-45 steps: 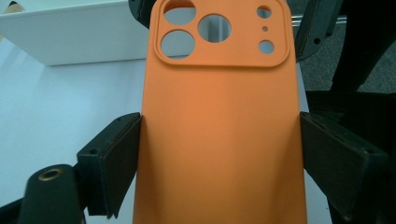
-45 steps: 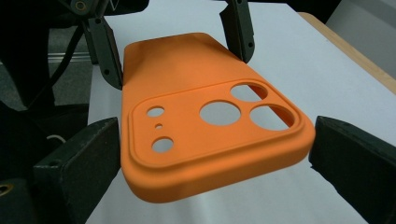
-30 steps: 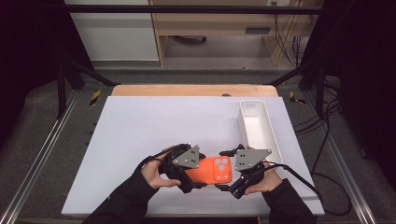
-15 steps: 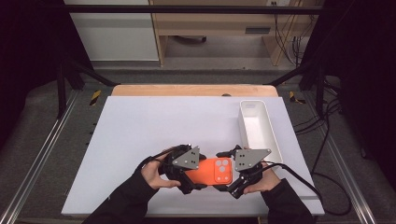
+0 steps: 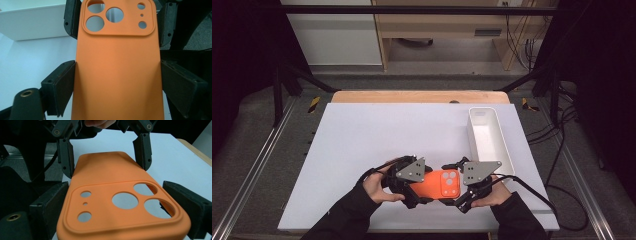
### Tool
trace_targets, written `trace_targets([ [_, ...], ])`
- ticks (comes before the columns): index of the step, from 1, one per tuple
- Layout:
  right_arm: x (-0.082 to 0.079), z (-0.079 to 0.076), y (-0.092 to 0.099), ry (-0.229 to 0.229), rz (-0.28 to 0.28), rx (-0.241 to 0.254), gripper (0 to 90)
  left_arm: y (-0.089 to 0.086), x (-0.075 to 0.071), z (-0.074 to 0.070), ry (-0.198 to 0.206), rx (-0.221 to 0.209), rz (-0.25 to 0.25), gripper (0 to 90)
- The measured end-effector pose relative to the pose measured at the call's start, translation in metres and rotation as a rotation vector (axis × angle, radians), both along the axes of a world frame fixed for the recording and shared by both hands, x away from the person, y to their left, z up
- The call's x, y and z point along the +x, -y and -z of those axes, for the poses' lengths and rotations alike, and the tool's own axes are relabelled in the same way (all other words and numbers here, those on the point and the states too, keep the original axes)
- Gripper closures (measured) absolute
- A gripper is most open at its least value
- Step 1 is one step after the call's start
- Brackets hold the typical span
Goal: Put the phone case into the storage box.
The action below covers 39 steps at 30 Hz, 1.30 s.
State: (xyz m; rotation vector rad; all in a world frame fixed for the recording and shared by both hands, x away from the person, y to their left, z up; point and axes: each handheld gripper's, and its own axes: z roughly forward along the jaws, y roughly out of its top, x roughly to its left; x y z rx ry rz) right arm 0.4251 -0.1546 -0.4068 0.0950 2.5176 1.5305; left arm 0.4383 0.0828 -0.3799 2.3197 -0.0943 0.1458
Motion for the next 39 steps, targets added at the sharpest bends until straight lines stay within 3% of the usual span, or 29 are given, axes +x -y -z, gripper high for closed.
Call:
trace_targets([
  [10,-0.0019,0.0009,-0.0005,0.015,-0.007,-0.005,11.5,0.0002,0.0003,0.0038,-0.011,0.016,0.000,15.4],
  [39,-0.0032,0.0001,0.0001,0.023,-0.022,0.004,13.1,-0.0019,-0.0016,0.0043,-0.012,-0.004,0.003,15.4],
])
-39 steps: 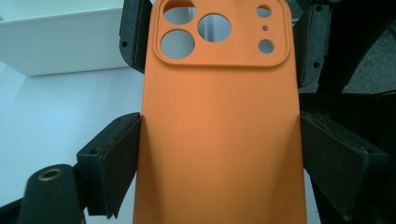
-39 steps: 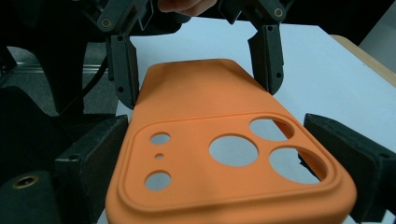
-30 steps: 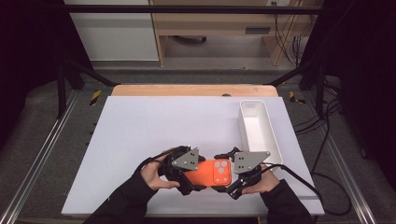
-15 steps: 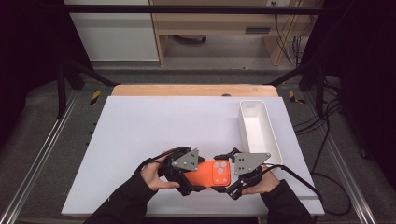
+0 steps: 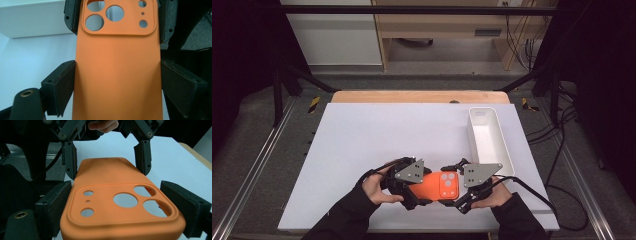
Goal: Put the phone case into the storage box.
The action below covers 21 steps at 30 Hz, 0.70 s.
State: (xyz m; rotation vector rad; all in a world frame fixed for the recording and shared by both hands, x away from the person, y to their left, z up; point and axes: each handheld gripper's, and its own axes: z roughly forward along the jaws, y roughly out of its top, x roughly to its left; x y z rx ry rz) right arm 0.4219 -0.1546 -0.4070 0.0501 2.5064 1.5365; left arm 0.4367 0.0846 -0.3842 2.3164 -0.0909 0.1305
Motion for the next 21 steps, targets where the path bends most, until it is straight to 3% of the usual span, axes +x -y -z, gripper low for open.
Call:
trace_targets([
  [8,-0.0003,0.0012,-0.0008,-0.017,-0.010,-0.009,13.2,0.0017,-0.0020,0.0003,0.019,0.011,0.016,15.4],
  [21,0.0003,0.0011,-0.0006,-0.032,-0.022,-0.011,15.6,0.0020,-0.0006,0.0020,-0.003,0.018,0.015,15.4],
])
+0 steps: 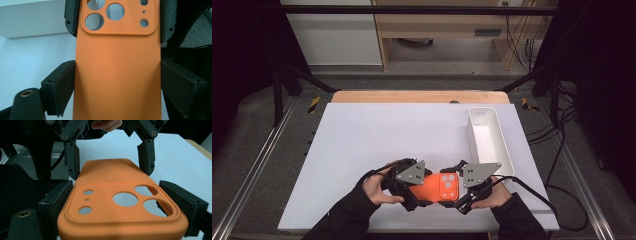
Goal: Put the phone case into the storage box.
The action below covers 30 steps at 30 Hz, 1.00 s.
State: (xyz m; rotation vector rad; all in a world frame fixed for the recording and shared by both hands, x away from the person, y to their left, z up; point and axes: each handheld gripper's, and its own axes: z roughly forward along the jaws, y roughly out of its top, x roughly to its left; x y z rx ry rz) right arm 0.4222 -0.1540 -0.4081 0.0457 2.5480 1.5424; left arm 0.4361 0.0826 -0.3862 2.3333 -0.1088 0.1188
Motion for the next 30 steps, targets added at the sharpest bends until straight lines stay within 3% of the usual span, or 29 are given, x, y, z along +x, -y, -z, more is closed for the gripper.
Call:
trace_targets([
  [14,0.000,0.000,0.000,-0.021,-0.001,-0.009,16.3,0.001,0.001,0.001,-0.032,0.003,-0.012,14.9],
  [27,0.001,-0.005,0.004,-0.030,0.024,-0.038,16.2,-0.010,0.004,-0.003,-0.029,-0.061,-0.091,7.3],
  [30,0.001,-0.007,0.006,-0.024,0.031,-0.045,16.1,-0.011,0.006,-0.002,-0.032,-0.054,-0.113,6.4],
])
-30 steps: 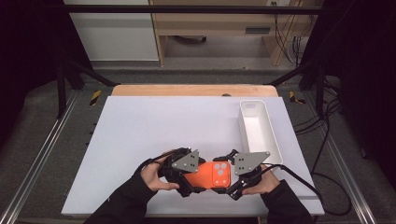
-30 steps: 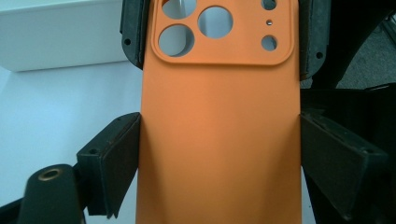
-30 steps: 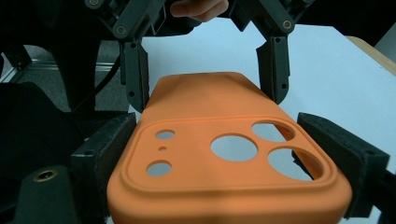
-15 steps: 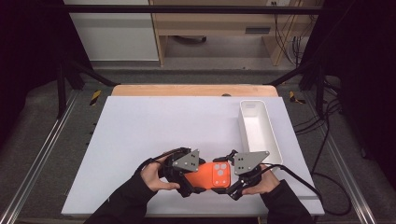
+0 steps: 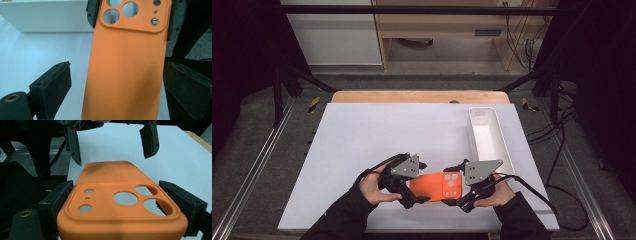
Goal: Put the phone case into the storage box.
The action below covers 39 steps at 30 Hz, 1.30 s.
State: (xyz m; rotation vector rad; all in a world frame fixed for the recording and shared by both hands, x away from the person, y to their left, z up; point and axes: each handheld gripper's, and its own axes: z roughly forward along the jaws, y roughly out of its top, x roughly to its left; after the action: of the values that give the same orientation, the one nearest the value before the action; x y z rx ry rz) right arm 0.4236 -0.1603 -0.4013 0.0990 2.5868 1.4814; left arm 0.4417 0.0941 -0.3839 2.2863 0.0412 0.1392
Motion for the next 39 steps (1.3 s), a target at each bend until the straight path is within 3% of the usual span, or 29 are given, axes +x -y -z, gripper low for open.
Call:
trace_targets([
  [14,0.002,-0.007,0.006,-0.010,0.018,-0.046,16.1,-0.004,0.001,0.009,-0.026,0.014,-0.028,6.9],
  [23,0.003,-0.016,0.007,-0.026,0.014,-0.119,16.1,-0.005,0.000,0.016,-0.028,0.049,-0.049,1.3],
  [39,0.007,-0.031,-0.002,-0.043,-0.002,-0.225,16.1,-0.004,-0.002,0.022,-0.031,0.084,-0.027,0.5],
])
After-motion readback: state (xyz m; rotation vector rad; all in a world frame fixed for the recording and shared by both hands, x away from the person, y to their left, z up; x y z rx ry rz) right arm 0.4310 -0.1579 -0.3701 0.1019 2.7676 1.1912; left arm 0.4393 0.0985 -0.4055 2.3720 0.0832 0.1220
